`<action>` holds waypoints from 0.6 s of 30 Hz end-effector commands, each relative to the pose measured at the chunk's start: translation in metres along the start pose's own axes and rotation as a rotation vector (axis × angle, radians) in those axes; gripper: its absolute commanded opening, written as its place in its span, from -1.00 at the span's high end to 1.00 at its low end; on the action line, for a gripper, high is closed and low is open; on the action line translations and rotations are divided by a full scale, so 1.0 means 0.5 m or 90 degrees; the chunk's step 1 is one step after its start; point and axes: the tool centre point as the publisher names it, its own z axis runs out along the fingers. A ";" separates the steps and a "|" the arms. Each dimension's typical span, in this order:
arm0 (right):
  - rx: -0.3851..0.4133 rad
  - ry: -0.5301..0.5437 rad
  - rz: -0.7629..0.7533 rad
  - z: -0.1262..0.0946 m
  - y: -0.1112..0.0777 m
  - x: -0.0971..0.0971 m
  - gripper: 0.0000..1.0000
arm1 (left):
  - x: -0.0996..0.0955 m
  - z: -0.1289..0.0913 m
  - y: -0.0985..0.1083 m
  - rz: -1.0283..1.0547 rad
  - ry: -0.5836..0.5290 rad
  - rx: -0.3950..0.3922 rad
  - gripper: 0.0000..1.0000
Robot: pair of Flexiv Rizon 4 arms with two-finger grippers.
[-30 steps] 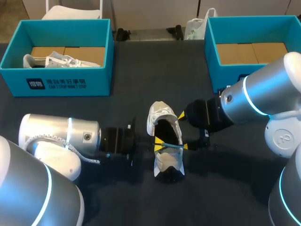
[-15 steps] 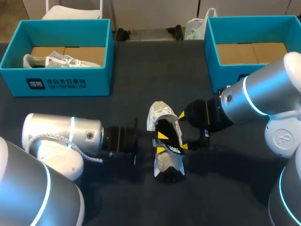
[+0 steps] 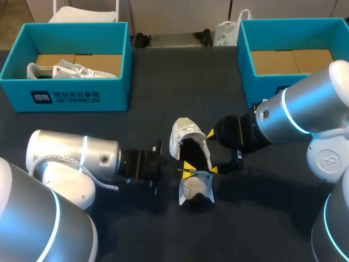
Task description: Take the shoe out of the shoebox, open the shoe tongue, remove and reinsert the insole, then place the shoe into the shoebox
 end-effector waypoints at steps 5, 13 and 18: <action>0.001 -0.002 0.000 0.002 0.002 0.003 -1.00 | -0.015 0.012 0.044 0.006 0.001 -0.028 1.00; 0.001 -0.002 0.000 0.002 0.002 0.003 -1.00 | -0.020 -0.003 0.041 -0.005 -0.020 -0.017 0.50; 0.001 -0.002 0.000 0.002 0.002 0.003 -1.00 | -0.028 -0.008 0.011 0.000 -0.031 0.011 0.43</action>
